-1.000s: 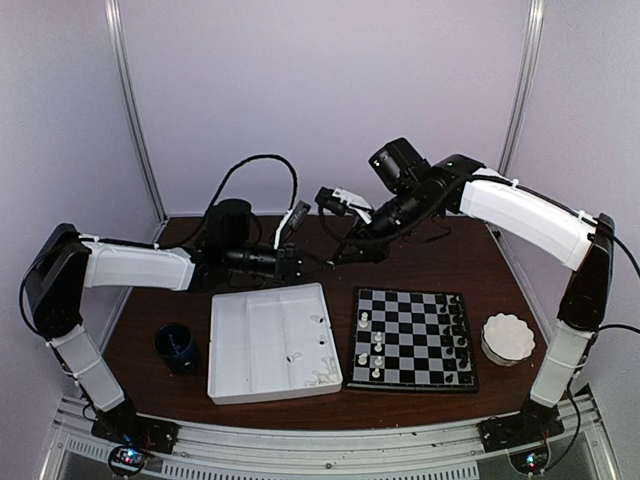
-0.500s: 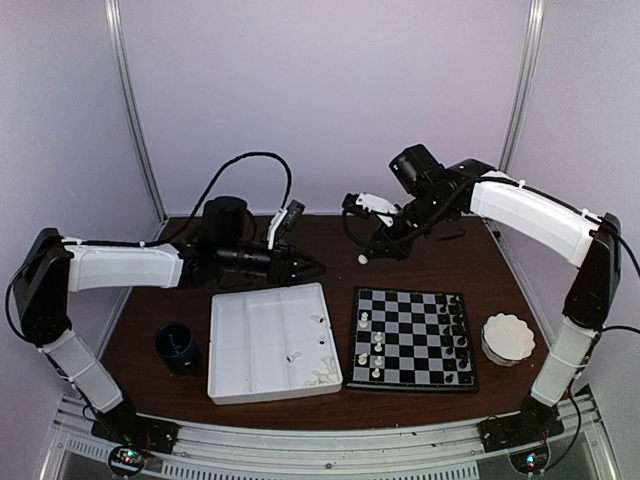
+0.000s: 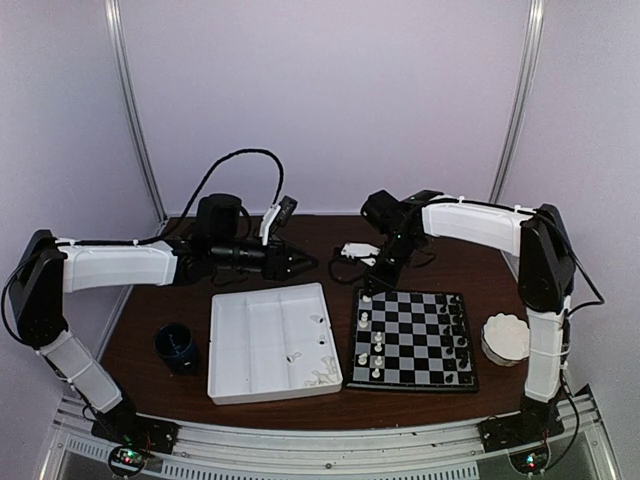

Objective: Set up the chess pieces on the board
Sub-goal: Place the bishop on c1.

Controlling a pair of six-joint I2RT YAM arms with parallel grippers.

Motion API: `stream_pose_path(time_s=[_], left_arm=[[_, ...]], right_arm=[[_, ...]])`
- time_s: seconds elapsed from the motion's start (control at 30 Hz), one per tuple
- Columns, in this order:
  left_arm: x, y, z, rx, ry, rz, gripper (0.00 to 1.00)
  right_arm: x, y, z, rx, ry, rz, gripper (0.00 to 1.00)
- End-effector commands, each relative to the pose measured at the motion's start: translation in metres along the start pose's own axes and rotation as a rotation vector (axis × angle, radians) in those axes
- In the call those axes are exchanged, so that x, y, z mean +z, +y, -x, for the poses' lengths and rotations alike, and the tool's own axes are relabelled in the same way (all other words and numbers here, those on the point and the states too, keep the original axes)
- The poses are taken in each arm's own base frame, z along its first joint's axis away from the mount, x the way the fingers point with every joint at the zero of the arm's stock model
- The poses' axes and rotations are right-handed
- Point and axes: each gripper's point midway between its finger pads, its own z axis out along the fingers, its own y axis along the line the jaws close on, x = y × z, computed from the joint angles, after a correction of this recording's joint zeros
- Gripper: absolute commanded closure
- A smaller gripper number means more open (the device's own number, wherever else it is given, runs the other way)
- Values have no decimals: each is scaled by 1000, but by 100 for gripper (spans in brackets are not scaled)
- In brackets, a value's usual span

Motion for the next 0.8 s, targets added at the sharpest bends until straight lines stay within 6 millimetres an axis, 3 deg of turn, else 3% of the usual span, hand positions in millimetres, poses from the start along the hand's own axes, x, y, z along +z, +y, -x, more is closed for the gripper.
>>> stream_pose_path(time_s=[0.0, 0.77], left_arm=[[-9, 3, 9, 31, -24, 43, 49], [-9, 10, 7, 13, -6, 60, 49]], right_arm=[[-3, 0, 5, -12, 1, 2, 100], [29, 20, -9, -23, 90, 98, 100]])
